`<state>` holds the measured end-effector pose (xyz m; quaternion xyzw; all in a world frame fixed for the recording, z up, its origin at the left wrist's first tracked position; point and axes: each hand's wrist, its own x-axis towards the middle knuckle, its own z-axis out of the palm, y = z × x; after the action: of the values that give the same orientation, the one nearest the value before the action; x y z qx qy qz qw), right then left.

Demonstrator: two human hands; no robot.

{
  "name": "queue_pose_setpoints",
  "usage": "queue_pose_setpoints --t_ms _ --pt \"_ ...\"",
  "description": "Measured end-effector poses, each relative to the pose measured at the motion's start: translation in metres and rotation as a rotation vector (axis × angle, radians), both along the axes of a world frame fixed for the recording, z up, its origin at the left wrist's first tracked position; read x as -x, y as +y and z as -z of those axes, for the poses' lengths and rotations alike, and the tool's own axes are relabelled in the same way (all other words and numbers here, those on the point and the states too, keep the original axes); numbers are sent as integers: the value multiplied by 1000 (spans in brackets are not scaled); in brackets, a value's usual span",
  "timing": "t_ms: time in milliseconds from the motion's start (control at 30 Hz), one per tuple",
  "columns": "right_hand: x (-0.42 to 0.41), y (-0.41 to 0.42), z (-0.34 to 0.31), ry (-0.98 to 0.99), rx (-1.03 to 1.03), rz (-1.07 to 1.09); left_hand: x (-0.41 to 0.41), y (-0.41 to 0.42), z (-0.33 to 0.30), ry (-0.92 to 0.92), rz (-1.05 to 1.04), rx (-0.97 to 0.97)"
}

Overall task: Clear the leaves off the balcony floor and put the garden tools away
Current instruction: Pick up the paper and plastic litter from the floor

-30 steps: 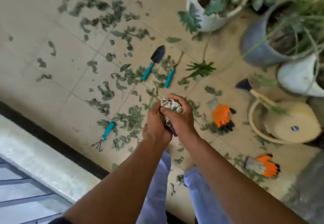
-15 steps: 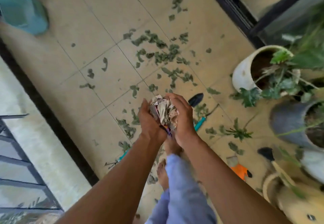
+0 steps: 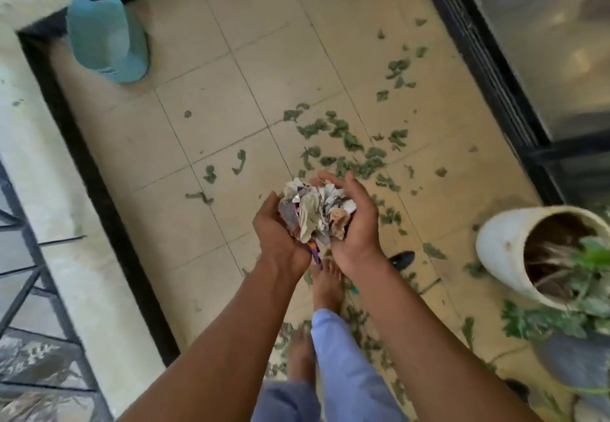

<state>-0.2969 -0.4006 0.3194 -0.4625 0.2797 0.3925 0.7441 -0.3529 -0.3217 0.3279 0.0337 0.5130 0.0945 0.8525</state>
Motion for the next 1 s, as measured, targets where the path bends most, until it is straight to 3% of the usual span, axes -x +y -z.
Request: queue_pose_setpoints --t_ms 367,567,800,1000 --pt "-142 165 -4 7 -141 122 -127 166 26 -47 -24 -128" --pt "-229 250 -34 -15 -186 179 -225 261 -18 -52 12 -142" --pt "-331 331 -48 -38 -195 171 -341 337 -43 -186 176 -168" --pt "-432 363 -21 18 -226 282 -439 373 -13 -204 268 -237"
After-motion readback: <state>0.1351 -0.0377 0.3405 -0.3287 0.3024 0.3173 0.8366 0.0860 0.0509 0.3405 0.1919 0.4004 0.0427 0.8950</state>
